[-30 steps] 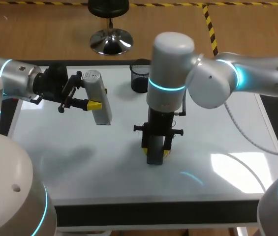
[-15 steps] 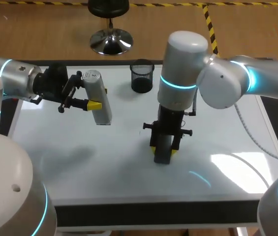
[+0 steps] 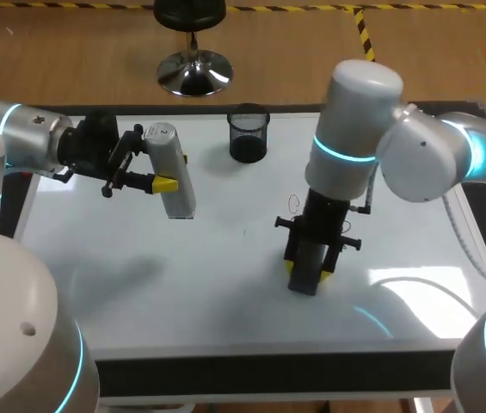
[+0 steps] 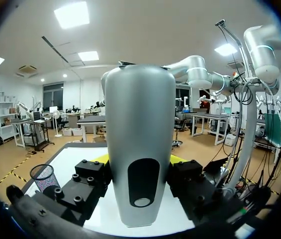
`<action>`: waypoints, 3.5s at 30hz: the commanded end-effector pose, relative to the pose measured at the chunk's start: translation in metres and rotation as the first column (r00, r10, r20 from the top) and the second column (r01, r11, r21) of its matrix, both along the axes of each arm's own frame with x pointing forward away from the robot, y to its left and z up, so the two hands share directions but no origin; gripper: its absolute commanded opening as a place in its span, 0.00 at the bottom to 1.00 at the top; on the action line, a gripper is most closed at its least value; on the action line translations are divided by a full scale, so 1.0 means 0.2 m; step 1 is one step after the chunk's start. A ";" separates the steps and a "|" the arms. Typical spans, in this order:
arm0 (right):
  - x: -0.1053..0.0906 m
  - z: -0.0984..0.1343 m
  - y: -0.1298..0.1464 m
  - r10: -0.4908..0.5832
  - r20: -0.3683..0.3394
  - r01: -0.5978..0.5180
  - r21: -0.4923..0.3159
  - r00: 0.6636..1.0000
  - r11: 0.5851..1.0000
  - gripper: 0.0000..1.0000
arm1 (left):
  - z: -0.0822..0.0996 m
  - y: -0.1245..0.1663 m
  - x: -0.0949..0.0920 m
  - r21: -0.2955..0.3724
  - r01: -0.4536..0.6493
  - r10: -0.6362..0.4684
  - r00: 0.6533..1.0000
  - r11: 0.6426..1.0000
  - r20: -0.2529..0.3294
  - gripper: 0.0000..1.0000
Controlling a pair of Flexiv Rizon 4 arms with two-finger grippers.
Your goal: Pick up the inspection probe, press it on each red-marked spot on the whiteboard one by one, put down the probe, pick up the eraser, and wipe off all the red marks.
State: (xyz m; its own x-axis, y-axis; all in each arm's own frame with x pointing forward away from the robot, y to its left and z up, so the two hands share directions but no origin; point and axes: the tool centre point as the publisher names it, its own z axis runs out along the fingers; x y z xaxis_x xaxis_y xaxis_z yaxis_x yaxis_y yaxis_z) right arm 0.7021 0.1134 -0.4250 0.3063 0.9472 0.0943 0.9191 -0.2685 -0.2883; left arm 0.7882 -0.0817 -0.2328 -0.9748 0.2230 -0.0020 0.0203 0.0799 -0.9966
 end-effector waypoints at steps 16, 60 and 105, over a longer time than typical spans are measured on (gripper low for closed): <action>0.01 0.11 0.02 0.083 0.064 -0.080 -0.047 0.995 0.996 0.00 | 0.00 0.00 0.01 -0.001 0.005 -0.005 1.000 1.000 -0.001 0.00; 0.16 -0.04 0.14 0.154 0.033 -0.155 0.036 0.988 0.987 0.00 | 0.00 0.00 0.01 -0.001 0.005 -0.005 1.000 1.000 -0.001 0.00; 0.07 0.25 -0.50 0.115 0.178 -0.058 -0.294 0.977 0.954 0.00 | 0.00 0.00 0.01 -0.001 0.005 -0.005 1.000 1.000 -0.001 0.00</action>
State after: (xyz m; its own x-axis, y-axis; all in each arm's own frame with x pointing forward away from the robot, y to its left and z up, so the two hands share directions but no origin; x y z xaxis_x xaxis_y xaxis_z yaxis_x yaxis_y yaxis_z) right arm 0.7236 0.0089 -0.4026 0.2212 0.9752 -0.0014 0.9605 -0.2181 -0.1726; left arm 0.7883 -0.0817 -0.2328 -0.9748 0.2232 -0.0020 0.0204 0.0798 -0.9966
